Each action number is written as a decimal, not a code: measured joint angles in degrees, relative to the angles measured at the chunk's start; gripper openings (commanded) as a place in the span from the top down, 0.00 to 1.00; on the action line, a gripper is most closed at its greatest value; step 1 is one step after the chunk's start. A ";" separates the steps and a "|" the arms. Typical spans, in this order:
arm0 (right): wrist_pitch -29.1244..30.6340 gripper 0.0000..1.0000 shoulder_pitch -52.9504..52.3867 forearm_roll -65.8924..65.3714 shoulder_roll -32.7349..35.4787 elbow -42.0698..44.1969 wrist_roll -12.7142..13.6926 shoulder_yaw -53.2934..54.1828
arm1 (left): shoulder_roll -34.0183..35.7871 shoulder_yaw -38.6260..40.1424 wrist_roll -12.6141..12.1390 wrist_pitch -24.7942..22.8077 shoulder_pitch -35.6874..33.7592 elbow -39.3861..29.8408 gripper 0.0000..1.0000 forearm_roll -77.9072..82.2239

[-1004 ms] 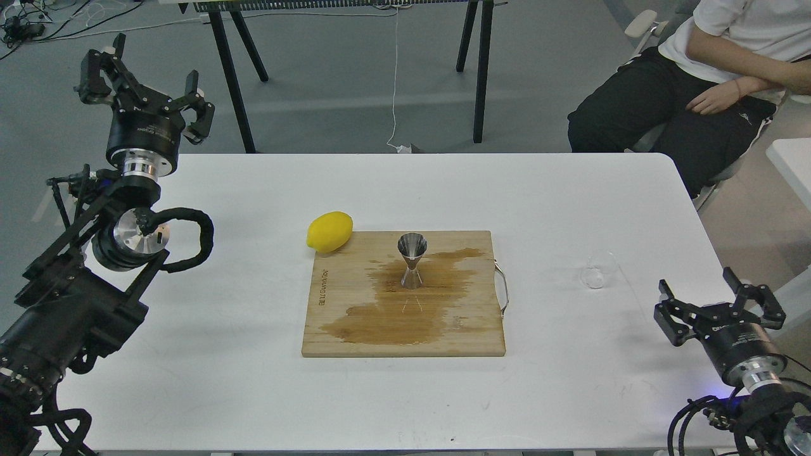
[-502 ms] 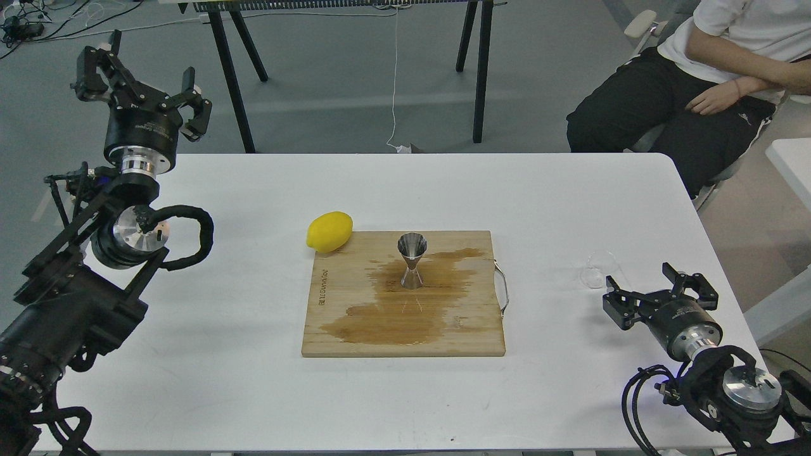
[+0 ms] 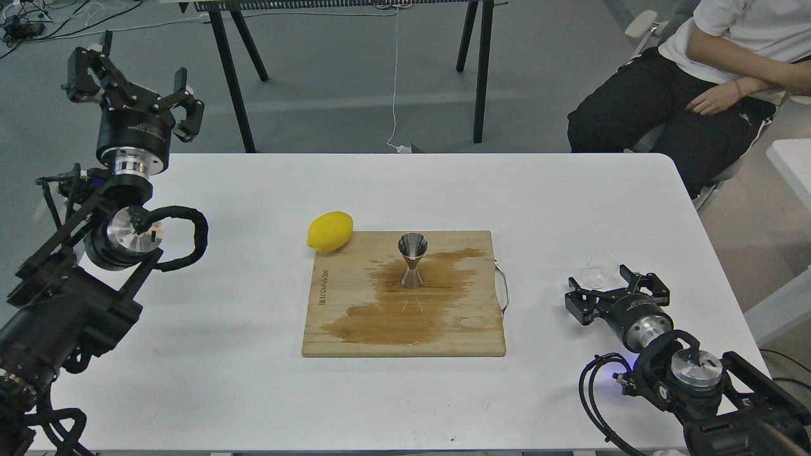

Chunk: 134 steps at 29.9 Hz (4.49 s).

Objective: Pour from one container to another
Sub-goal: 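Move the right gripper to the clear glass cup and grasp it, then lift the glass cup with the right gripper toward the jigger, then tilt the glass cup with the right gripper to pour into the jigger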

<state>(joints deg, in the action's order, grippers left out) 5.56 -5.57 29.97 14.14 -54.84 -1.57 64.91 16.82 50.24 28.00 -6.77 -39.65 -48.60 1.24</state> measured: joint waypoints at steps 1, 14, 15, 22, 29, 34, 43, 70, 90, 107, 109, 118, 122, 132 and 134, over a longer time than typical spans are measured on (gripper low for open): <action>0.05 0.06 -0.09 0.00 -0.03 0.13 0.01 0.02 | 0.09 0.07 0.00 0.00 0.00 0.00 0.00 0.00; 0.03 0.15 -2.59 0.00 -1.39 4.62 0.43 0.91 | 0.52 0.29 0.00 0.07 -0.27 0.53 0.00 0.00; 0.04 0.16 -2.85 0.00 -1.53 5.23 0.43 0.79 | 0.56 0.30 0.00 0.17 -0.34 0.58 0.00 0.00; 0.42 0.40 -4.63 0.00 -3.11 8.88 0.47 0.81 | 0.66 0.39 0.00 1.51 -0.84 1.12 0.00 0.00; 1.11 0.59 -5.52 0.00 -3.31 9.03 1.23 0.53 | 1.31 0.62 0.00 1.59 -0.90 1.19 0.00 0.00; 1.11 0.60 -5.63 0.00 -3.33 8.80 1.32 0.39 | 1.44 1.07 0.00 1.67 -0.90 1.19 0.00 0.00; 1.09 0.60 -5.22 -0.41 -2.50 1.62 1.47 -0.23 | 1.51 1.09 0.00 1.76 -0.96 1.15 0.00 0.00; -8.60 0.60 -19.98 -40.22 -9.52 -9.51 1.83 -14.45 | 1.95 1.00 0.00 3.04 -1.59 1.96 0.00 0.05; -12.60 0.60 -21.99 -53.66 -10.66 -10.51 1.66 -20.43 | 2.08 0.95 0.00 3.07 -1.75 2.53 0.00 0.09; -12.60 0.60 -21.64 -62.77 -10.29 -11.76 1.65 -20.85 | 2.05 1.00 0.00 3.09 -1.90 2.83 0.00 0.03; -12.60 0.60 -21.66 -63.07 -10.21 -11.95 1.62 -20.85 | 2.07 1.00 0.00 3.14 -1.90 2.83 0.00 0.04; -12.60 0.60 -21.84 -67.12 -9.82 -12.65 1.57 -21.50 | 2.08 1.00 0.00 3.17 -1.91 2.81 0.00 0.03; -12.61 0.60 -21.72 -71.30 -9.82 -12.65 1.57 -21.59 | 2.08 1.00 0.00 3.17 -1.94 2.80 0.00 0.01; -12.89 0.60 -21.89 -77.35 -9.66 -12.58 1.40 -23.87 | 2.08 1.00 0.00 3.15 -1.94 2.80 0.00 0.01; -13.06 0.60 -21.89 -79.16 -9.70 -12.54 1.39 -23.96 | 2.08 1.00 0.00 3.11 -1.94 2.80 0.00 0.02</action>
<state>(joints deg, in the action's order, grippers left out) -7.50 -27.46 -49.19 4.43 -67.38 -0.18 40.95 18.90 51.24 28.00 -3.66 -41.59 -45.80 1.26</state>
